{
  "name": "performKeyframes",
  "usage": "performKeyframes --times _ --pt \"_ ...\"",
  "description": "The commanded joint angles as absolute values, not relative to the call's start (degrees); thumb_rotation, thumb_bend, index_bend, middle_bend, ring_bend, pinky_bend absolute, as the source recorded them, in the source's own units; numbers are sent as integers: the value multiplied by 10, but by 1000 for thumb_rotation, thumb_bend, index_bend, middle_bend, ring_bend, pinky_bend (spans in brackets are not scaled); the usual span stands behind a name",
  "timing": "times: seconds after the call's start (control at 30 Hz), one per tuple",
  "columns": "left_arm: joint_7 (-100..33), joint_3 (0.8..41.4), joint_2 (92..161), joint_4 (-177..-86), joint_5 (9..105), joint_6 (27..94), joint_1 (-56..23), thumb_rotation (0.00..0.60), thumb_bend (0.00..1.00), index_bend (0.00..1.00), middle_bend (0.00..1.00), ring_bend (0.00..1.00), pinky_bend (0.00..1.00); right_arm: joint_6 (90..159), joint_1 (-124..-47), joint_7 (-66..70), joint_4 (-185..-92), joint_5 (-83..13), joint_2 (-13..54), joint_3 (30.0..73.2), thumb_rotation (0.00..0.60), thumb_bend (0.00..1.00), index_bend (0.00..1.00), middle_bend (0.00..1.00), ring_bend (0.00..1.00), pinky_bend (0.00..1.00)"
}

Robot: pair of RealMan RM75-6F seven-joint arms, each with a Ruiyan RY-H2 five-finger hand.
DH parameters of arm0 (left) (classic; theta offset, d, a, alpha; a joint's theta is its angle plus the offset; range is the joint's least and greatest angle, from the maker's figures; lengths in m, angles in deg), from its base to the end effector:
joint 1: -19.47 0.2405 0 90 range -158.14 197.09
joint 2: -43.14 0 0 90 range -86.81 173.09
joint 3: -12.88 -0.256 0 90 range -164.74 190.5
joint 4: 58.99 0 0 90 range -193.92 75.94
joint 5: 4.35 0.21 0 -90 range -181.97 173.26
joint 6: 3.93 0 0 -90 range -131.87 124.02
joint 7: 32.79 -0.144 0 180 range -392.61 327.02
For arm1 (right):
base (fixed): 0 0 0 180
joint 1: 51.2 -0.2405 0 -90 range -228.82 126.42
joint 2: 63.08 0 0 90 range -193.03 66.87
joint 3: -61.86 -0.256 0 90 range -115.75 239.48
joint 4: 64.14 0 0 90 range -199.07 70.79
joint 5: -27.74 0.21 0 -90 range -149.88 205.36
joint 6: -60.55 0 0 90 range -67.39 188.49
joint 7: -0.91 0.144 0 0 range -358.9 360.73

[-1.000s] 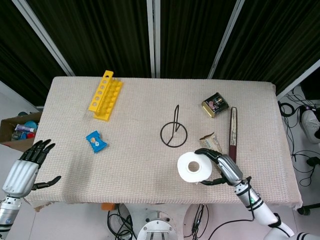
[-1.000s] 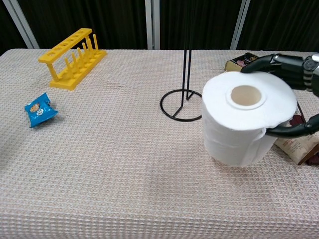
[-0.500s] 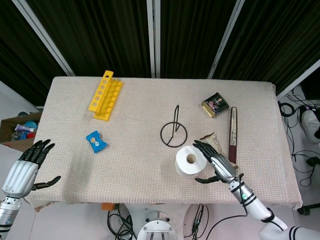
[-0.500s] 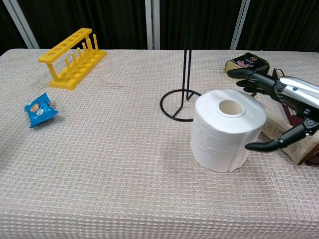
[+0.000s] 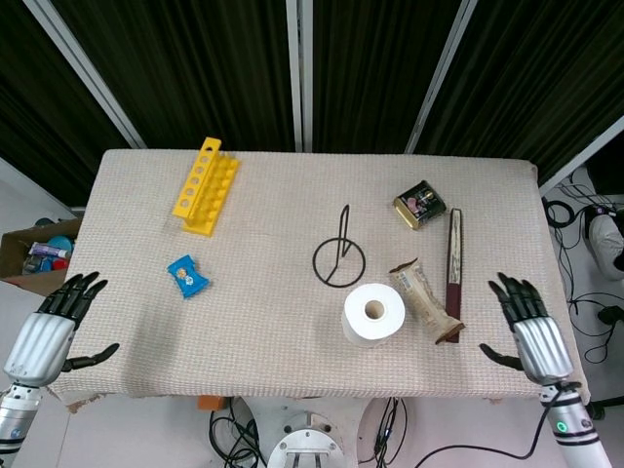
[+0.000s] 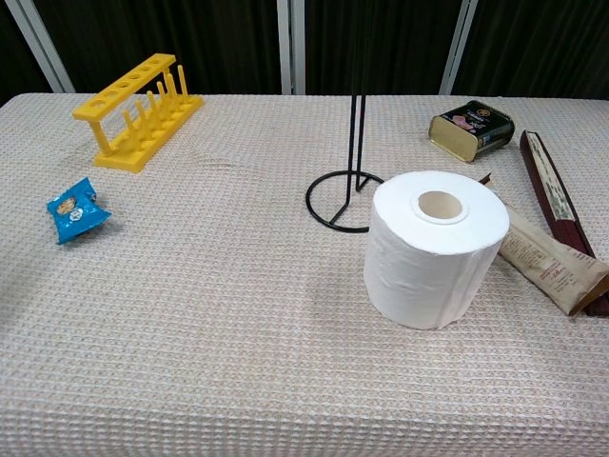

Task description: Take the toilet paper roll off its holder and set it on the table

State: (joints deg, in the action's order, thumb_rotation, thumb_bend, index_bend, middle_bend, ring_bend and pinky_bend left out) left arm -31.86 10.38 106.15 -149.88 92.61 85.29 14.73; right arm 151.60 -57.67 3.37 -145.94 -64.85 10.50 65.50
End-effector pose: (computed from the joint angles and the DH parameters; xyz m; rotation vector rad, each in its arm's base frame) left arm -0.2963 0.1586 0.1533 -1.5673 -0.8272 -0.9688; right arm -0.3117 -0.1666 0.1133 1.5036 -0.8640 1.0051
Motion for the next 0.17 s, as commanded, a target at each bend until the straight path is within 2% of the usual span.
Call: performKeyframes --times 0.03,0.17 --pt "-319 104 1061 -1499 927 854 148 438 155 101 55 57 217 1568 -508 -24 -1437 -579 95 639 600 3 0 0 0 0" --pt "-318 103 1062 -1499 927 852 147 439 155 101 55 57 217 1562 -495 -14 -1429 -559 102 632 600 8 0 0 0 0"
